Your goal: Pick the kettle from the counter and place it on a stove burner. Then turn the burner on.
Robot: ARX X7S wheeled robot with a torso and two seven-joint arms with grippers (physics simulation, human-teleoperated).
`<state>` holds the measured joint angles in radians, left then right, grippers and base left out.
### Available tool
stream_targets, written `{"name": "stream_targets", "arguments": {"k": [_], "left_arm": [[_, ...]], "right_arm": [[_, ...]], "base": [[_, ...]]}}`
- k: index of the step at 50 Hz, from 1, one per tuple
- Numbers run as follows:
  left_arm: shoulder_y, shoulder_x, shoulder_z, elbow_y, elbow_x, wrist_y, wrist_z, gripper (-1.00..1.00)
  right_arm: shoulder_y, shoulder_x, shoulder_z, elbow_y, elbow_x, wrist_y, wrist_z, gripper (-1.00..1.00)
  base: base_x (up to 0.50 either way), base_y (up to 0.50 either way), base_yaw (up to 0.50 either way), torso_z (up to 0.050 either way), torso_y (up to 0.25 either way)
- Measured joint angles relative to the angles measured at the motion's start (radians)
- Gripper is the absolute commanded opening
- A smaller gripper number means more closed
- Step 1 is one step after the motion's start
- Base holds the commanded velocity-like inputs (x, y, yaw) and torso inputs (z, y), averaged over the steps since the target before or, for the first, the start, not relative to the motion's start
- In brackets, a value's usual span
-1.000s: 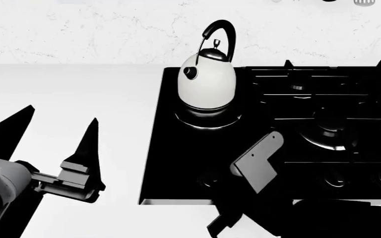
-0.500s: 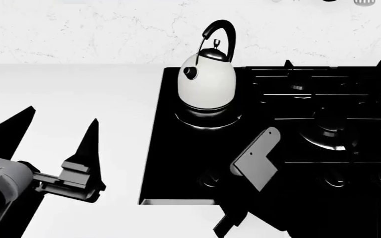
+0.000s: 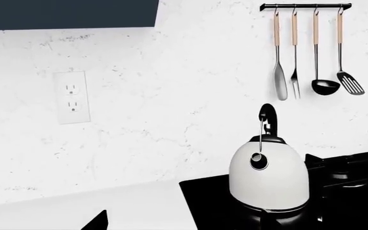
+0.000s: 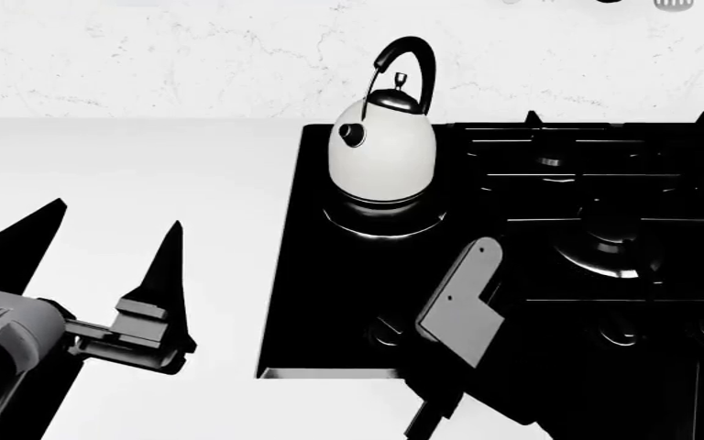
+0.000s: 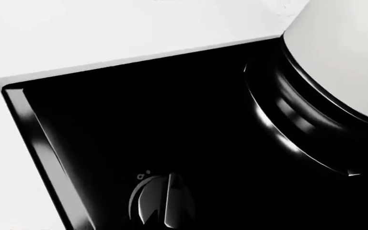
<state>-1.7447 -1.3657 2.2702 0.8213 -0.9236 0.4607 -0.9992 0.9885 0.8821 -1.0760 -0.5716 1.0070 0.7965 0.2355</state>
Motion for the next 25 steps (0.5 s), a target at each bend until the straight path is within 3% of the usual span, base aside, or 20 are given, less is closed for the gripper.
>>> {"name": "stream_targets", "arguments": {"k": [7,8,25], "left_arm": [[0.0,-0.002,-0.004,0.003,0.0,-0.004,0.001,1.0],[-0.001,-0.002,-0.005,0.004,-0.001,-0.005,0.001,1.0],[-0.02,-0.032,-0.021,0.052,0.009,-0.029,0.002,1.0]], "right_arm": [[-0.019,0.009,-0.002,0.002,-0.004,-0.035,0.009,-1.0],[-0.024,0.011,0.0,0.003,0.002,-0.043,0.016,1.0],[-0.092,0.116,0.098,0.0,0.112,-0.131,0.209,1.0]], "base": [[0.0,0.0,-0.01,0.0,0.001],[0.0,-0.01,0.0,0.0,0.0],[0.0,0.0,0.0,0.0,0.001]]}}
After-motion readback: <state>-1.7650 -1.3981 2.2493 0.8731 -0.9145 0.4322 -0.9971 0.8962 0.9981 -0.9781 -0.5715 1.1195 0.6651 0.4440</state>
